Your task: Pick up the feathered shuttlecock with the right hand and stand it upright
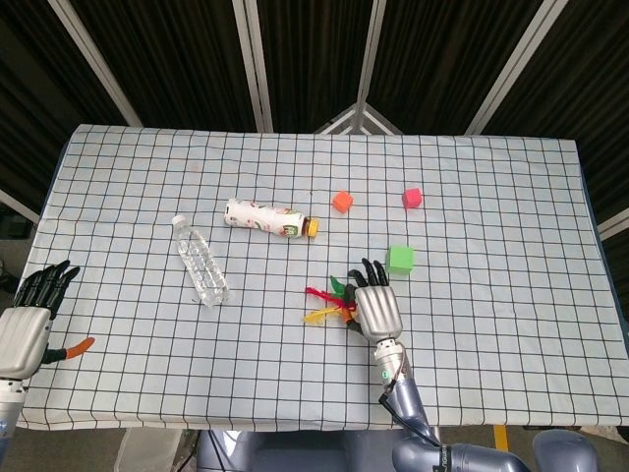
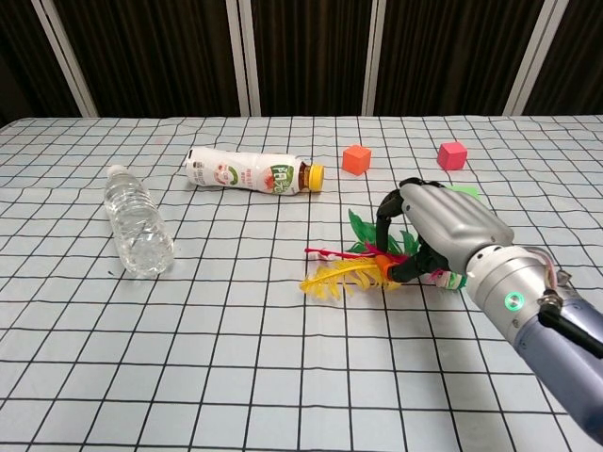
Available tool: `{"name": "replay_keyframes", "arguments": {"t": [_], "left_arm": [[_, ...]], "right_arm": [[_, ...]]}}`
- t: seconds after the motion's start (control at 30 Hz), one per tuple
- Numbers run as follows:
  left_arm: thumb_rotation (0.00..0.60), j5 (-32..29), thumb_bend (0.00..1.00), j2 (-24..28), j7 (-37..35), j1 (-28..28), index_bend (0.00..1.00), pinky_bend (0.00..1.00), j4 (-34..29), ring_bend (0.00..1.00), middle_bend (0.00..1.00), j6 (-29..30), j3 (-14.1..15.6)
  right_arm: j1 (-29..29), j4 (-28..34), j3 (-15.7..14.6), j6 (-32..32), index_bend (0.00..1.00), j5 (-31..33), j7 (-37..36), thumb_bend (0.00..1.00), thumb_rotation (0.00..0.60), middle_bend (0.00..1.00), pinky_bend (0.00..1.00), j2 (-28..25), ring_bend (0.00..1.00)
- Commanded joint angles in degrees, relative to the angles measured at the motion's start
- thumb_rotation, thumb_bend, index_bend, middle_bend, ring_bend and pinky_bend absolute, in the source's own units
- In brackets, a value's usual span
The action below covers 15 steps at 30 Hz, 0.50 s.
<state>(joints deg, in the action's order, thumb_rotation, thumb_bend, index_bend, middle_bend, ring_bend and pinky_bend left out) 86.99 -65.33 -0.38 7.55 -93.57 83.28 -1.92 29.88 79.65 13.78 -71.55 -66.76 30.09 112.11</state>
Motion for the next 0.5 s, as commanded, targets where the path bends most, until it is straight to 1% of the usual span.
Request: {"name": "replay_keyframes", "arguments": {"t": [0.03,0.13,0.23,0.37,0.5], "left_arm": [[0.6,0.0,0.0,0.0,0.0,0.0,0.0,0.0,0.0,0.0,0.0,0.0,0.0],[0.6,-0.1,0.0,0.0,0.0,0.0,0.0,0.0,-0.1,0.0,0.0,0.0,0.0],[0.6,-0.1,0.0,0.0,0.1,0.0,0.0,0.0,-0.1,0.0,0.0,-0.1,0.0],[0.6,-0.2,0.0,0.0,0.1,0.0,0.0,0.0,-0.2,0.0,0.0,-0.1,0.0],[0.6,-0.2,0.0,0.0,0.3,-0.1,0.0,0.0,-0.2,0.0,0.0,0.0,0.0]], "right_arm": [[-0.1,0.6,0.0,-0.3,0.65,-0.3,0.2,0.51,0.6,0.27,0.0,-0.5,0.0],[-0.1,2.5,0.3,-1.1,0.65,-1.1,0.7,0.52,0.6,0.27,0.0,-1.8,0.0],[-0.1,5.8,0.9,-2.0,0.65,-2.0,1.6,0.52,0.6,0.27,0.0,-4.3,0.0],[-0.8,10.7,2.0,-3.6,0.65,-2.6,3.2,0.52,0.6,0.27,0.0,-8.5,0.0],[-2.6,15.6,2.4,-5.3,0.65,-1.9,4.2,0.52,0.6,0.27,0.0,-13.7,0.0]]}}
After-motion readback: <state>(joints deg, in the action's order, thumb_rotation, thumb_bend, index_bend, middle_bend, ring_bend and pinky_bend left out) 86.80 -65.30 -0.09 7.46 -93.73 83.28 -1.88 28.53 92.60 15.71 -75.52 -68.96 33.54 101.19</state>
